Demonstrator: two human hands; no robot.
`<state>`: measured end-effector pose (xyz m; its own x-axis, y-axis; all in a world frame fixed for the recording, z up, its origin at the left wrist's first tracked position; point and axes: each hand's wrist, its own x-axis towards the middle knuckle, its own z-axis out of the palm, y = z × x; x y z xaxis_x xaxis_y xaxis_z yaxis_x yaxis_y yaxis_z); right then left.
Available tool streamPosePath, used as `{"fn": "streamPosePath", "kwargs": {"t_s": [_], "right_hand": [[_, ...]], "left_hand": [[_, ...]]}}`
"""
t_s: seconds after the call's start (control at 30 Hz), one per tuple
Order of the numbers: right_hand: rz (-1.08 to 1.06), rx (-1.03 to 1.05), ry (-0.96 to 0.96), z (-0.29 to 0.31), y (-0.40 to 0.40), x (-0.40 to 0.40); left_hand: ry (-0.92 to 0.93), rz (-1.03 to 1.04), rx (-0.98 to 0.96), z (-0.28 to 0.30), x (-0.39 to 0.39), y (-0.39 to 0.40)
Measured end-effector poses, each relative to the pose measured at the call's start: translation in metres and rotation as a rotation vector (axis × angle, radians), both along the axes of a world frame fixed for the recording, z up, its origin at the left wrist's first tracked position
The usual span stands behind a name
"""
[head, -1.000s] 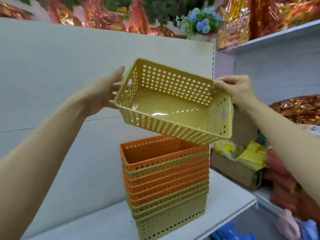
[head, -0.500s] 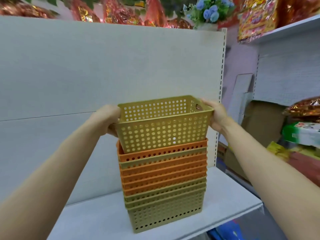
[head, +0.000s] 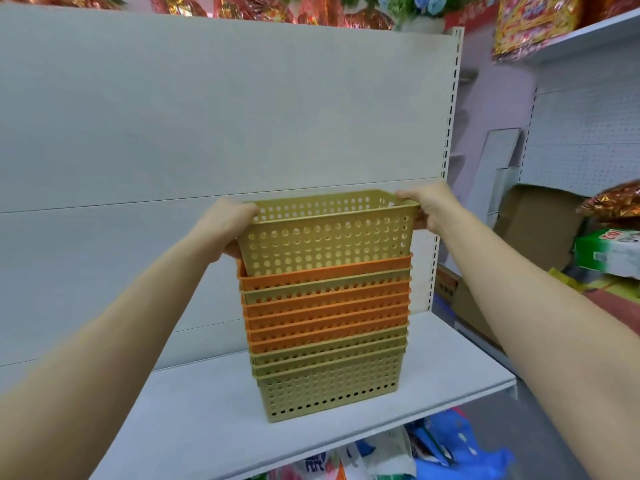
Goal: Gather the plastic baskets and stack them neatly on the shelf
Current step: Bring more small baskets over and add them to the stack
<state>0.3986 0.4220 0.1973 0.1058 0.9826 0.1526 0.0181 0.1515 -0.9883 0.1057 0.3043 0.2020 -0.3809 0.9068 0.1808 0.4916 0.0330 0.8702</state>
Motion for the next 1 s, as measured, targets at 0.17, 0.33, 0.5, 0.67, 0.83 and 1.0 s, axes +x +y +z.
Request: {"fn": "streamPosePath", "kwargs": {"t_s": [0.17,0.33,0.5,0.67,0.83,1.0], "right_hand": [[-0.068,0.042,0.011,-0.036,0.000,-0.002],[-0.078,0.179,-0.128,-0.074,-0.022,-0.001],[-0.152,0.329,-0.398,-0.095,-0.039,-0.010],[-0.263,0.364,-0.657,-0.095,-0.050,-0.011],[-0.395,0.608,-0.846,-0.093,-0.089,-0.032],[-0.323,0.763,-0.893,-0.113,-0.142,-0.080]], "left_hand": [[-0.052,-0.040,-0.008,-0.032,-0.010,-0.002],[-0.104,-0.162,0.099,-0.075,-0.009,-0.016],[-0.002,-0.098,0.223,-0.097,-0.001,-0.019],[0.133,-0.118,0.205,-0.096,-0.008,-0.026],[0.544,-0.038,0.171,-0.098,-0.033,-0.054],[0.996,0.044,0.232,-0.118,-0.072,-0.095]]}}
